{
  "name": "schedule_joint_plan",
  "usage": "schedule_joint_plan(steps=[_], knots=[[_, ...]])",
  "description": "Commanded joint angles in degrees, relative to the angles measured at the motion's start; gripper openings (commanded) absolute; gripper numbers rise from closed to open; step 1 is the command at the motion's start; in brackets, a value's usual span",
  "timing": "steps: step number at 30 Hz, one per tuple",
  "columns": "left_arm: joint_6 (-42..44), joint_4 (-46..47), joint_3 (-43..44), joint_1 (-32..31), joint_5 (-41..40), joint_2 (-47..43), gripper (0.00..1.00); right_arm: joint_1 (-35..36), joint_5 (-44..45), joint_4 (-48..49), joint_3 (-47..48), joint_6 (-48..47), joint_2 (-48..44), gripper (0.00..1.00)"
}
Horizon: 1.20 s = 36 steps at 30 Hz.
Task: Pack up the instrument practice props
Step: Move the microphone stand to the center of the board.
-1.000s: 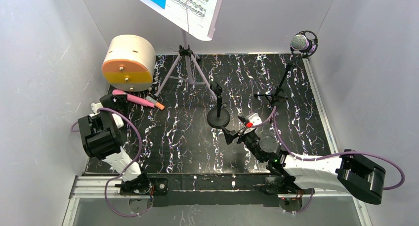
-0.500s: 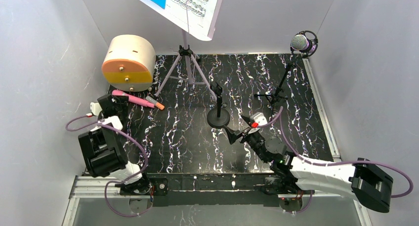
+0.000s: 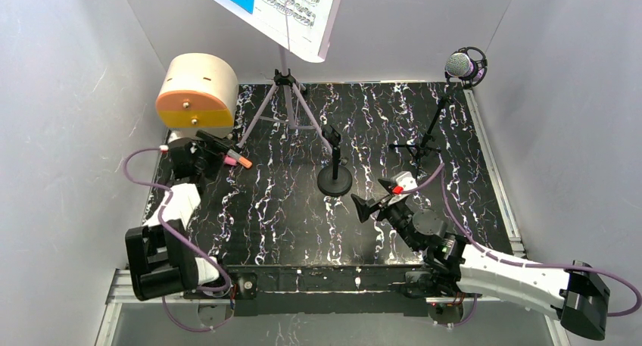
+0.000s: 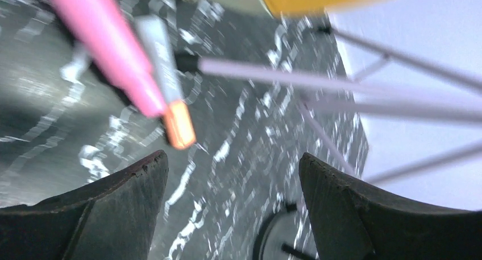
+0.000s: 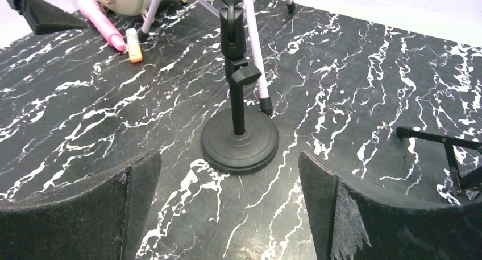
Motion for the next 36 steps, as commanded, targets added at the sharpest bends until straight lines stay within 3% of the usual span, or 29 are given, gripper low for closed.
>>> schedule_joint_plan(steps=[1,8,15,23,36], knots=[[6.8,-0.5,-1.7,-8.0,7.1,-6.4,0.83,-0.3,2.3,-5.8,3.3,0.4,-2.3,0.99],[11.6,2.0,-6.3,-21.2,6.9,-14.6,0.83,-0.2,0.6,-8.1,1.6,-1.8,-6.4,0.99],[13.1,22.8,-14.2,-34.9,7.1,-17.3,0.82,-0.2,-3.9,-7.0,0.5,-3.2,-9.6,0.99],[22.2,34.0,-9.4,-45.1,8.2,-6.6,0.81,-0.2,-4.9,-6.9,0.1,-5.2,-10.4,0.99],[39.0,43.3,-1.6,-49.7,12.8,13.6,0.68,-0.2,-7.5,-5.8,-1.2,-7.1,-13.7,0.99]])
